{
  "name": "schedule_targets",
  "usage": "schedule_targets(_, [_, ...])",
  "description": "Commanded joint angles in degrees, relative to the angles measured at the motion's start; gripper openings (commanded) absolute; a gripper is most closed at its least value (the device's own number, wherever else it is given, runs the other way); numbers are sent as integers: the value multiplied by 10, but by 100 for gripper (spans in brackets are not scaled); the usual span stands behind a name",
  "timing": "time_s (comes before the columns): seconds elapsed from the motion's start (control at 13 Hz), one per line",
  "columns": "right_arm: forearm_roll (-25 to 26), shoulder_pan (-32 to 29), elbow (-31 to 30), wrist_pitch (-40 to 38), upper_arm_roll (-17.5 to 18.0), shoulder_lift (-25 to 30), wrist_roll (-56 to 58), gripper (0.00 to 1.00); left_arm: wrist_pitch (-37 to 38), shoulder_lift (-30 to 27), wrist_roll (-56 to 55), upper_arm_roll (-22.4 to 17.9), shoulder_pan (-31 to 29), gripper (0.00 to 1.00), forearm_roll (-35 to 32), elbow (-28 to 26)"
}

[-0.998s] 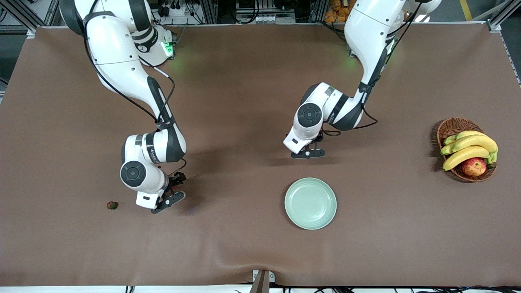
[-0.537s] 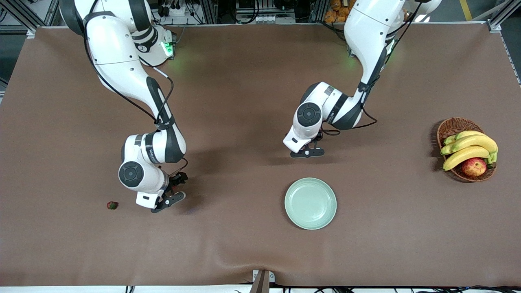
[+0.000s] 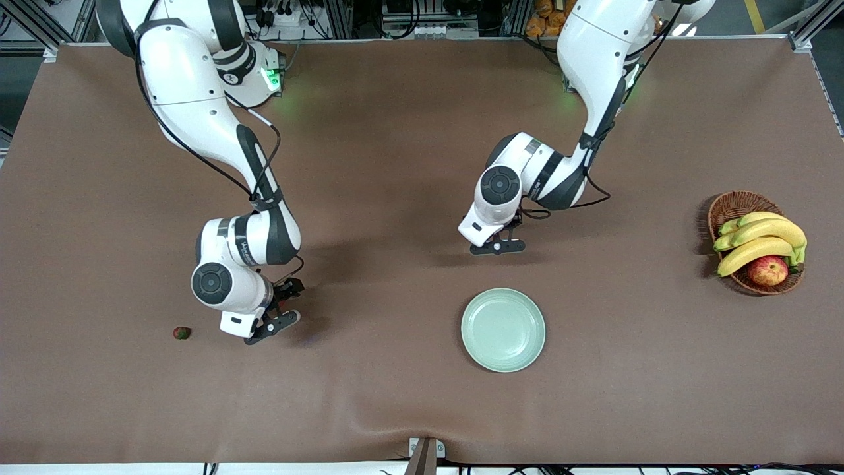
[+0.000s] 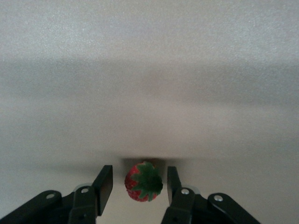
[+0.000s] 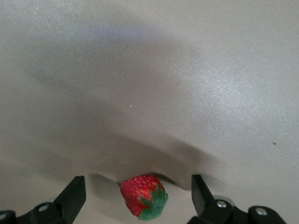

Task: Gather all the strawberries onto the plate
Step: 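Close both grippers on their strawberries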

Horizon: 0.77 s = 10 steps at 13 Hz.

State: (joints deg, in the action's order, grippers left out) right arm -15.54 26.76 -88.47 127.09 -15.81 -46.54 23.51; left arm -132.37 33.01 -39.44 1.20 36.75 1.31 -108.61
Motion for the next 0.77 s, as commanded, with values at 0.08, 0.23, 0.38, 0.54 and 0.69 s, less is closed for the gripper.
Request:
schedule_targets(0.08, [-16,-12,-12,-3,9,14,10,30,-9,-8,-18,0,5,51,-5,-13])
schedule_targets(0.23, [-35,-12,-12,-3,9,15,10,3,-9,-8,-18,3,4,39,-5,-13])
schedule_targets(0.38, [-41,-12,-12,-3,9,16,12,2,-8,-13,-15,5,3,19,-5,-8])
schedule_targets(0.54, [-41,-12,-10,-3,9,21,13,1,-4,-22,-9,5,-5,12,-5,-1])
schedule_targets(0.69, [-41,-7,-7,-3,9,30,13,3,34,-31,-6,0,-9,9,-8,30])
